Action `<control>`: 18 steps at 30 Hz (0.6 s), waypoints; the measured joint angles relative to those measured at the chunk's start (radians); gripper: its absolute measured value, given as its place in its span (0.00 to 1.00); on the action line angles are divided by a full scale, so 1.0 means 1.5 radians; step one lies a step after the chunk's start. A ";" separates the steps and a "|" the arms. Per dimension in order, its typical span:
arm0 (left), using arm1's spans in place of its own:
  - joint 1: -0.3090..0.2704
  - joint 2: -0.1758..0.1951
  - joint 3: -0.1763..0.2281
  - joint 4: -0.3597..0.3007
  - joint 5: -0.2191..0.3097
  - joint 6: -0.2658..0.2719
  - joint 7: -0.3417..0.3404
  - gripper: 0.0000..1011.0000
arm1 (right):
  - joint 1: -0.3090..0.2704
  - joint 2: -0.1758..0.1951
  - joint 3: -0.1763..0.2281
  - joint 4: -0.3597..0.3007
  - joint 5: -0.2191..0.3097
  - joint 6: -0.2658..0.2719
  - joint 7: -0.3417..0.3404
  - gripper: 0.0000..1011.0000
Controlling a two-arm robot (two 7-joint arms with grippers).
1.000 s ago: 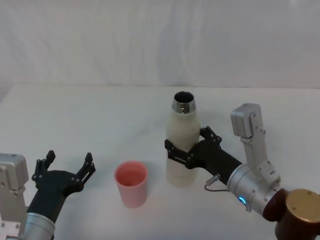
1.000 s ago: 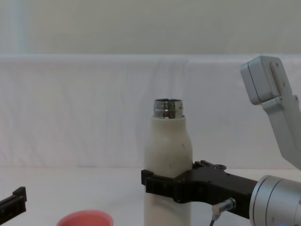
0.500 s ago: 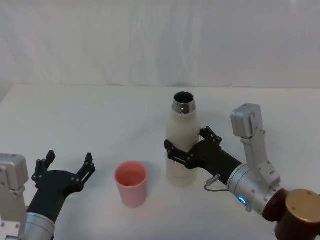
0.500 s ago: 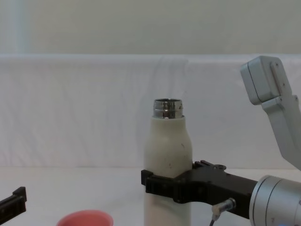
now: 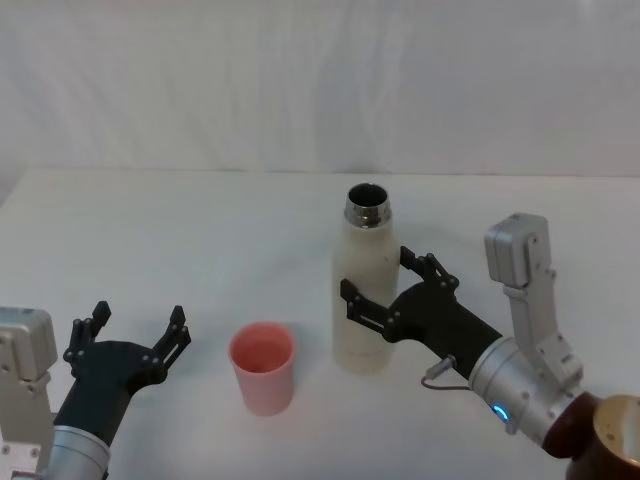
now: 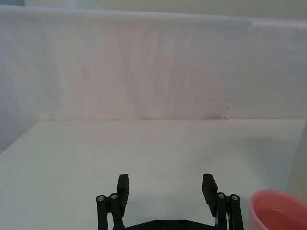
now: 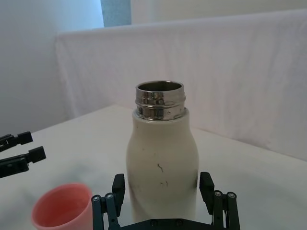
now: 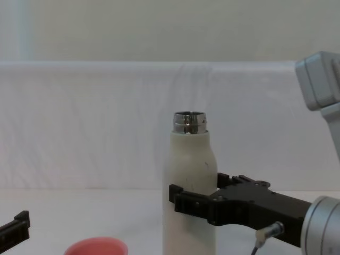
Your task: Grasp the thermos with one hand and pour water into the cup lid.
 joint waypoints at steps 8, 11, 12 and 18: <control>0.000 0.000 0.000 0.000 0.000 0.000 0.000 0.99 | -0.034 0.016 0.003 -0.043 0.005 -0.004 -0.008 0.99; 0.000 0.000 0.000 0.000 0.000 0.000 0.000 0.99 | -0.057 0.025 0.006 -0.065 0.003 -0.011 -0.015 0.99; 0.000 0.000 0.000 0.000 0.000 0.000 0.000 0.99 | -0.070 0.030 0.007 -0.075 0.000 -0.015 -0.020 0.99; 0.000 0.000 0.000 0.000 0.000 0.000 0.000 0.99 | -0.120 0.045 0.010 -0.105 -0.026 -0.038 -0.037 0.99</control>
